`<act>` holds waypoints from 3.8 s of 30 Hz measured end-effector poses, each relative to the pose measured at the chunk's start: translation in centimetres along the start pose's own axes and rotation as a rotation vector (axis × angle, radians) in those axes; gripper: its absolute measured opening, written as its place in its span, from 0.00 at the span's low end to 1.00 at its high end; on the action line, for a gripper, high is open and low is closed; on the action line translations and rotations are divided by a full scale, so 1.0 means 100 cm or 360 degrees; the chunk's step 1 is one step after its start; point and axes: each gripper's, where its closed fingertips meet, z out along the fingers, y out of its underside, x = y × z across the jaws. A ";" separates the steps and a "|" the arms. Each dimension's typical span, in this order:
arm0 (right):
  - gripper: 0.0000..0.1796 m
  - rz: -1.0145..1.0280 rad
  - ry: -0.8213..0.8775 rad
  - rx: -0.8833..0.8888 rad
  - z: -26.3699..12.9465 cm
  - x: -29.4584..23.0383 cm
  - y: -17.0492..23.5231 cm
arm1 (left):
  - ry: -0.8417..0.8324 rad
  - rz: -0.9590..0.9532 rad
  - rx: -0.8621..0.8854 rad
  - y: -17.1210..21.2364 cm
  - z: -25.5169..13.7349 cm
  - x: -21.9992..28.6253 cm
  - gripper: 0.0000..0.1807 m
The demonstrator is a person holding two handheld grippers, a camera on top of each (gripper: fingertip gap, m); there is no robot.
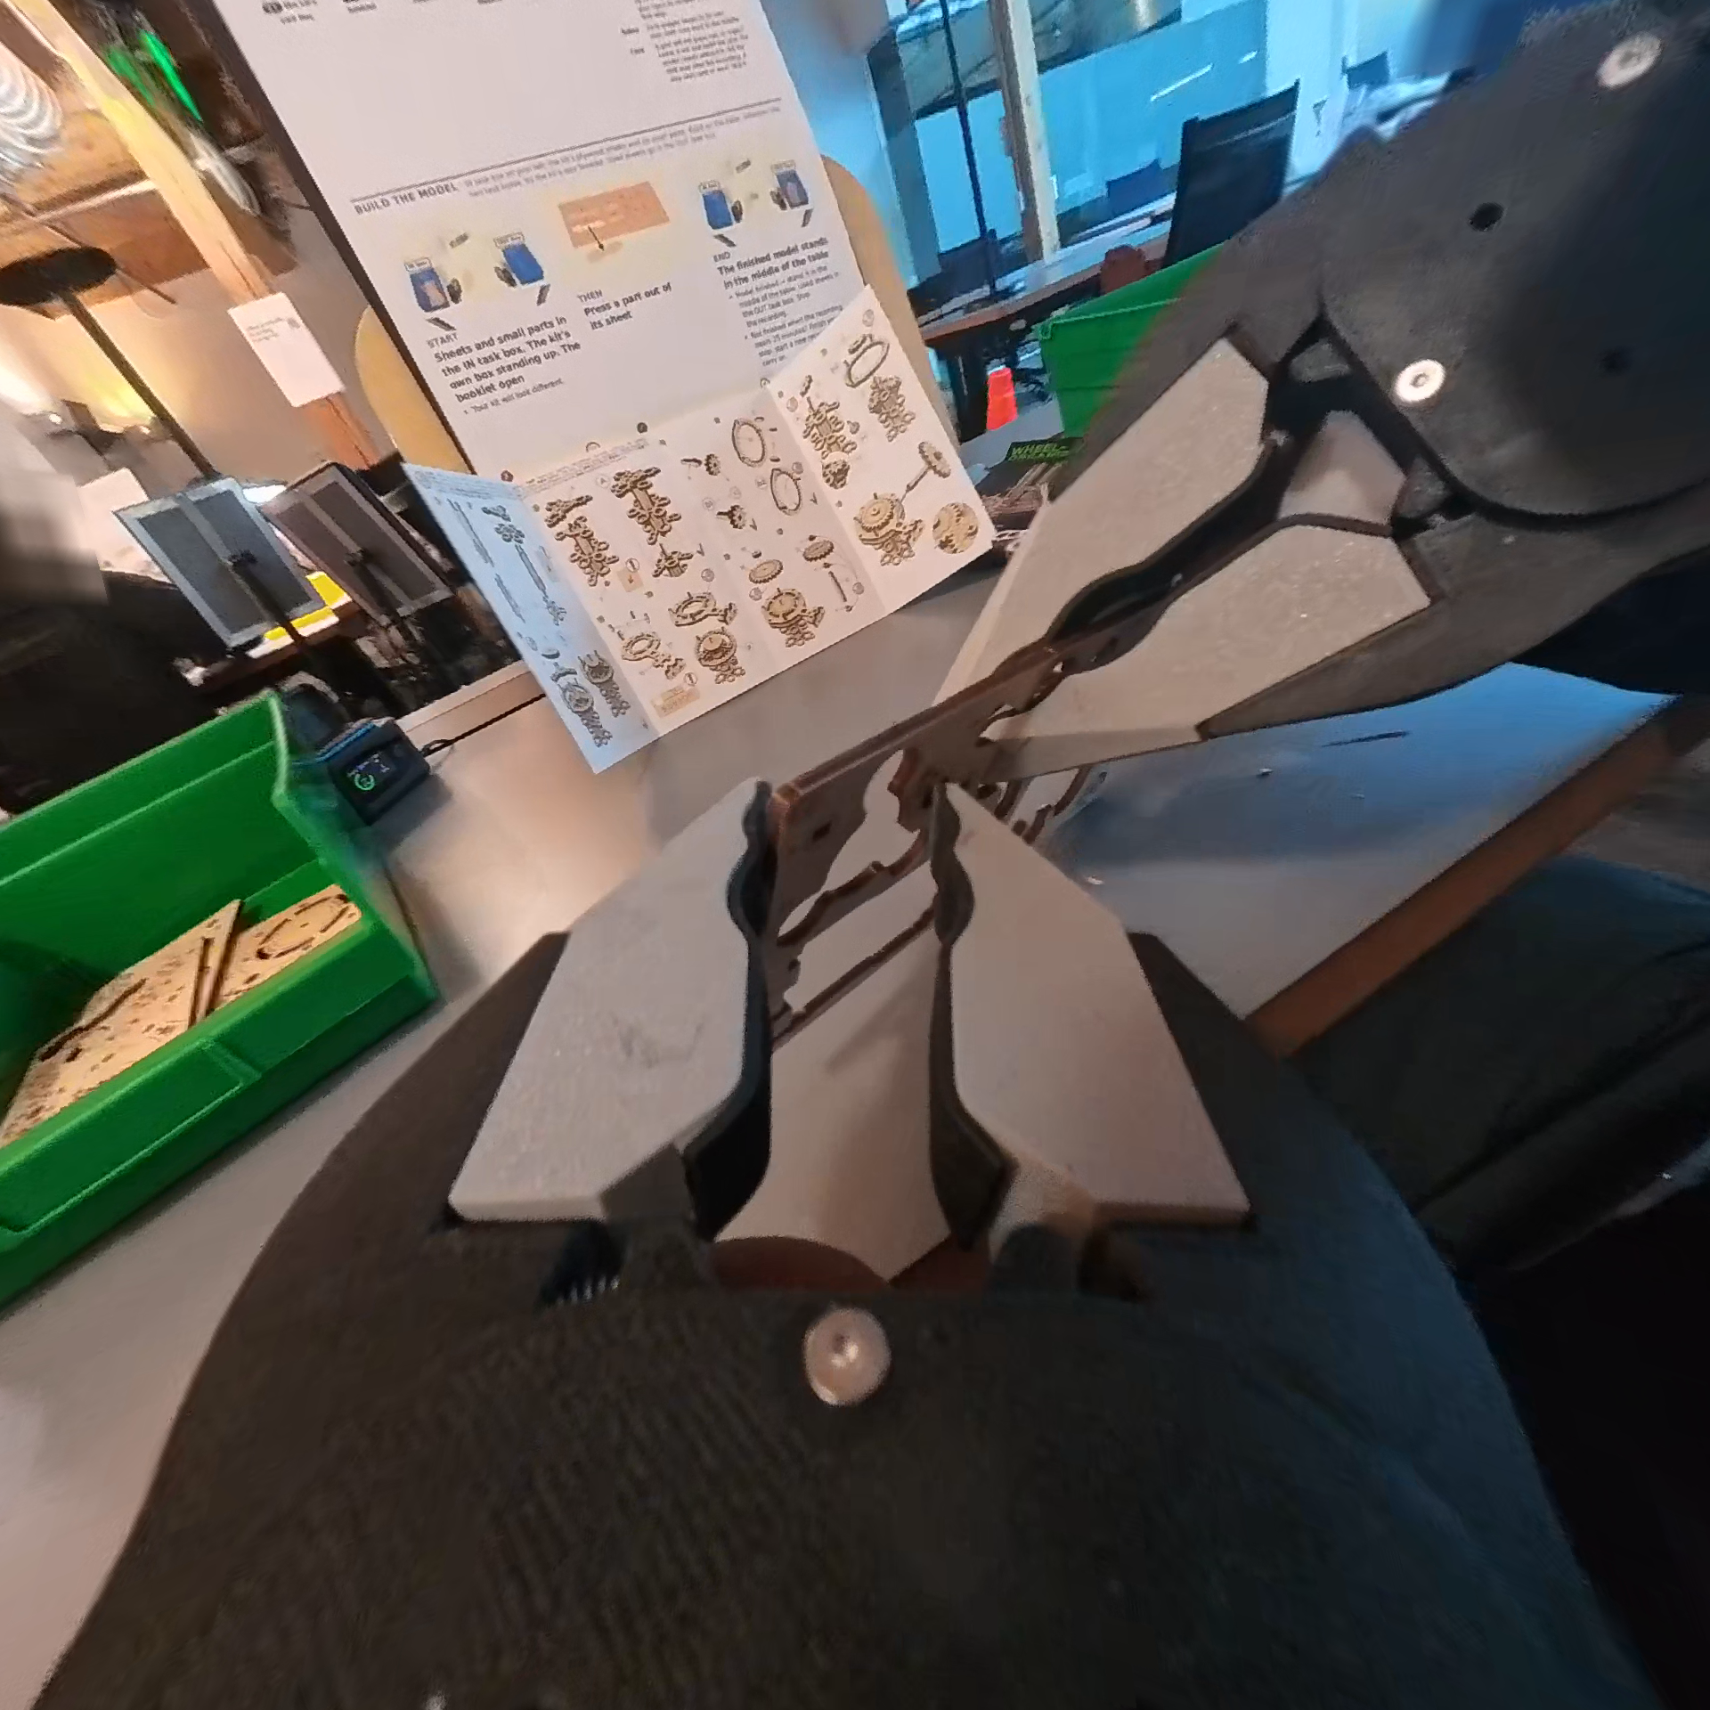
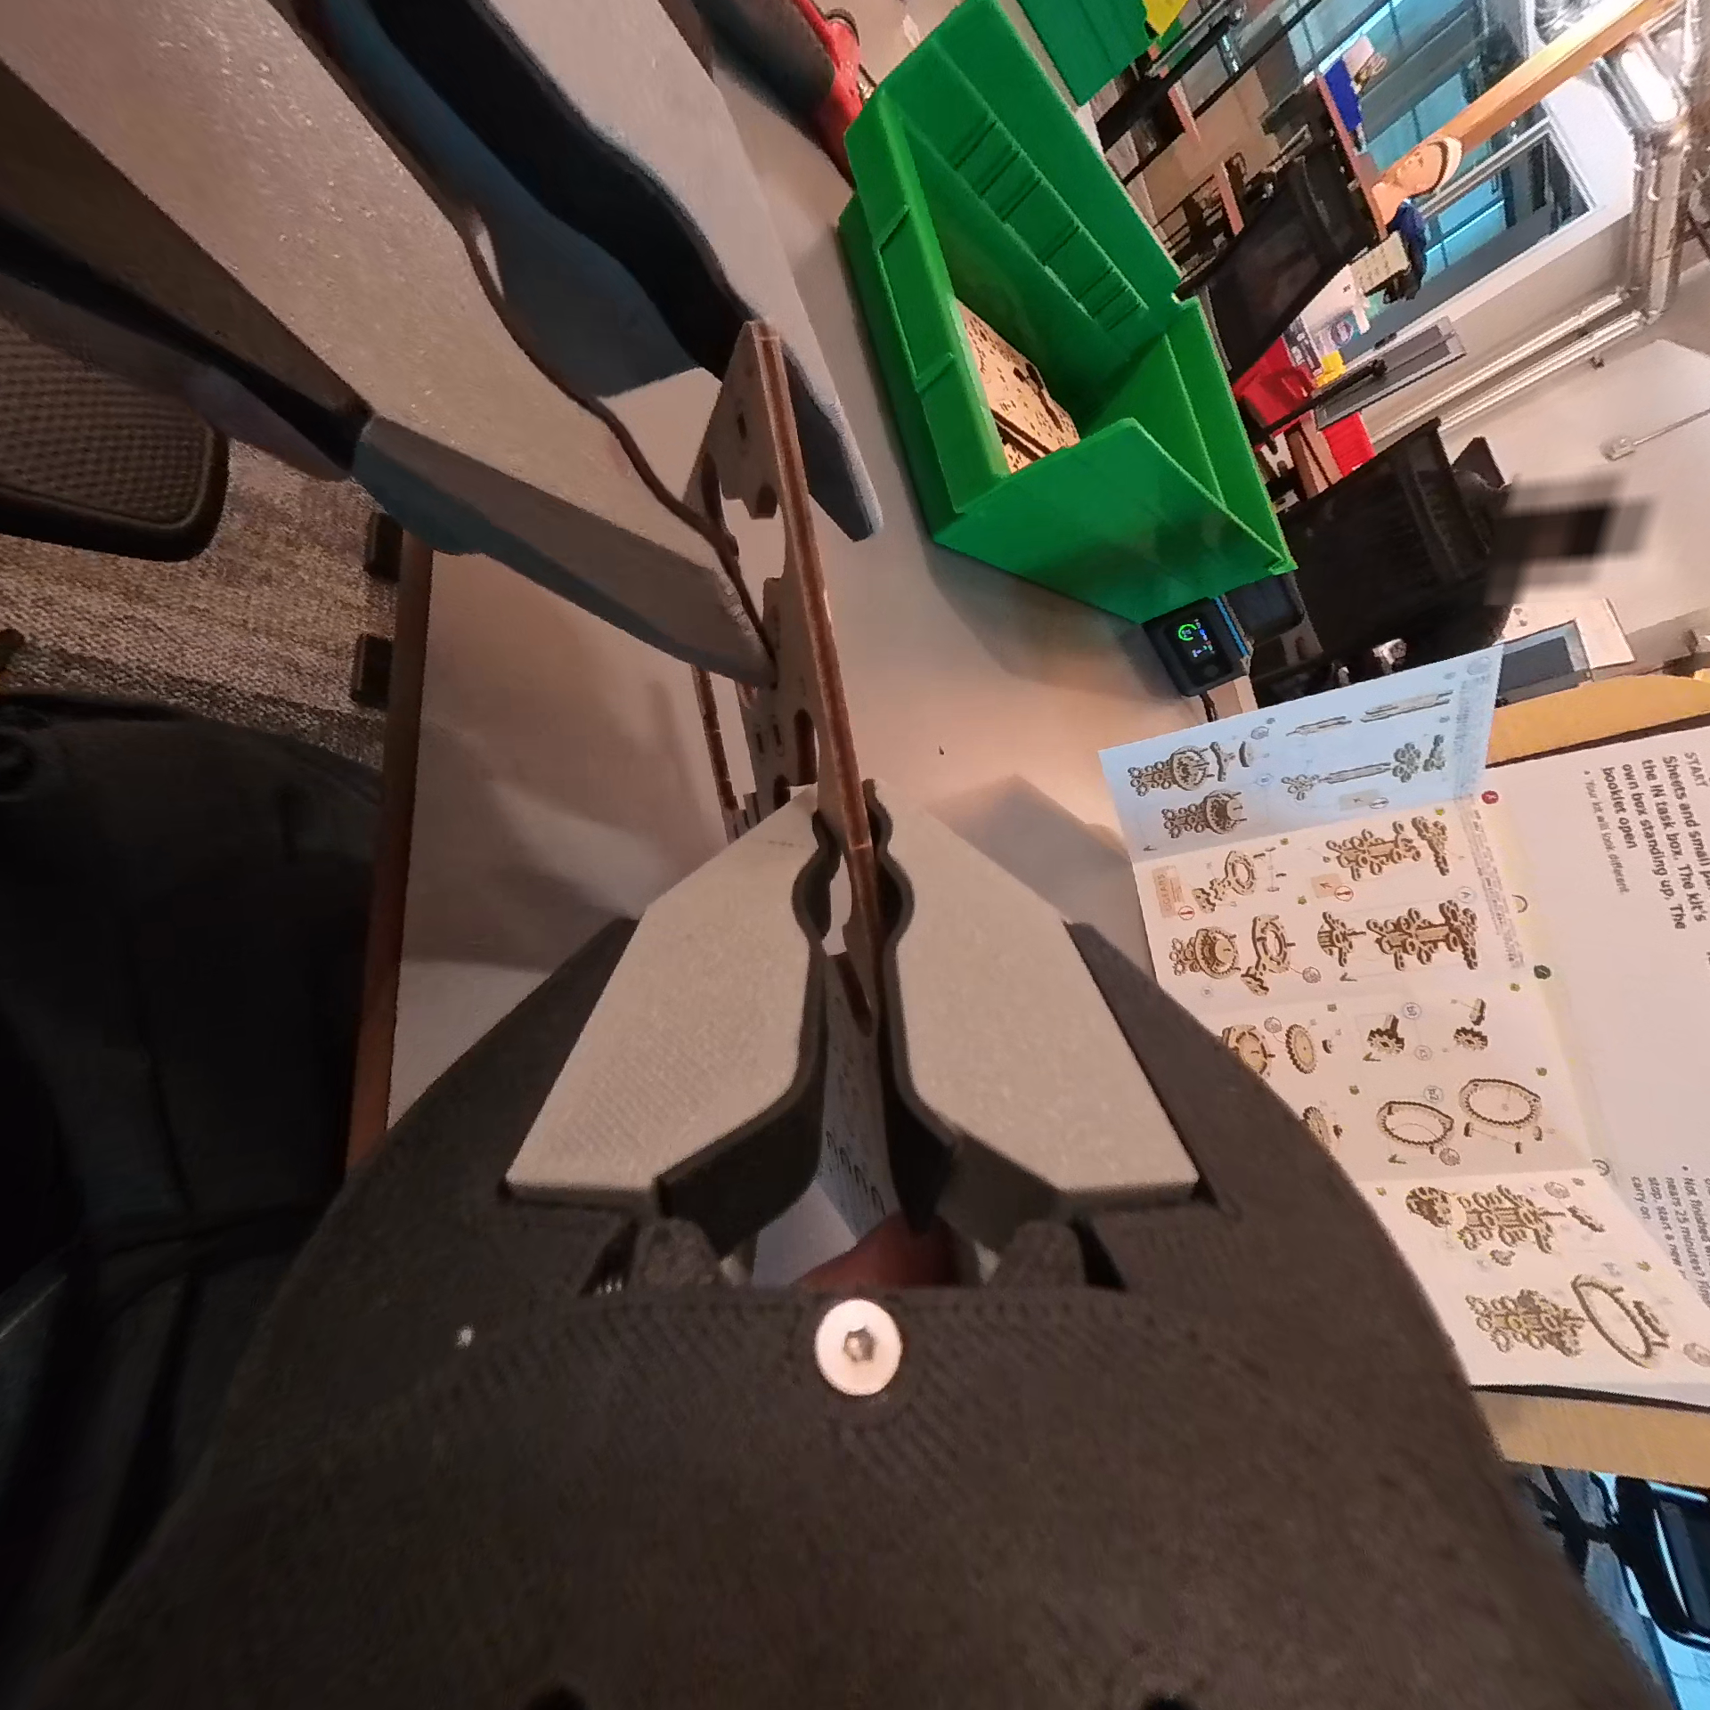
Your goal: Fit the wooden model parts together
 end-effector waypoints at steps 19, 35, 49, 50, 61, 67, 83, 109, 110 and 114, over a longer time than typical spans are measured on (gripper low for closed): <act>0.00 -0.0072 0.0005 -0.0104 -0.003 -0.010 0.003 | -0.0155 0.0092 0.0188 0.002 -0.006 0.004 0.18; 0.00 -0.0031 0.0124 -0.0094 -0.001 -0.003 0.002 | -0.0233 0.0063 0.0316 -0.002 -0.005 -0.001 0.18; 0.00 0.0052 0.0295 -0.0134 0.002 0.005 0.002 | -0.0399 0.0084 0.0312 -0.006 -0.002 -0.014 0.22; 0.00 0.0019 0.0289 -0.0141 0.001 0.004 0.002 | -0.0382 0.0073 0.0310 -0.004 -0.001 -0.013 0.22; 0.00 -0.0091 0.0254 -0.0185 0.003 0.006 0.010 | -0.0372 -0.0073 0.0314 0.001 0.007 -0.012 0.21; 0.00 -0.0114 0.0299 -0.0260 0.007 0.009 0.016 | -0.0379 -0.0300 0.0304 0.009 0.013 -0.013 0.21; 0.00 0.0228 0.0056 -0.0167 0.002 0.006 0.002 | -0.0300 -0.0298 0.0497 -0.005 0.003 -0.018 0.21; 0.00 0.0288 0.0176 -0.0184 0.016 0.052 0.030 | -0.0161 -0.0353 0.0257 0.018 0.014 -0.028 0.23; 0.00 0.0317 0.0175 -0.0177 0.017 0.053 0.030 | -0.0146 -0.0366 0.0220 0.022 0.016 -0.027 0.23; 0.00 0.0401 0.0203 -0.0143 0.017 0.061 0.031 | -0.0099 -0.0415 0.0199 0.024 0.018 -0.025 0.20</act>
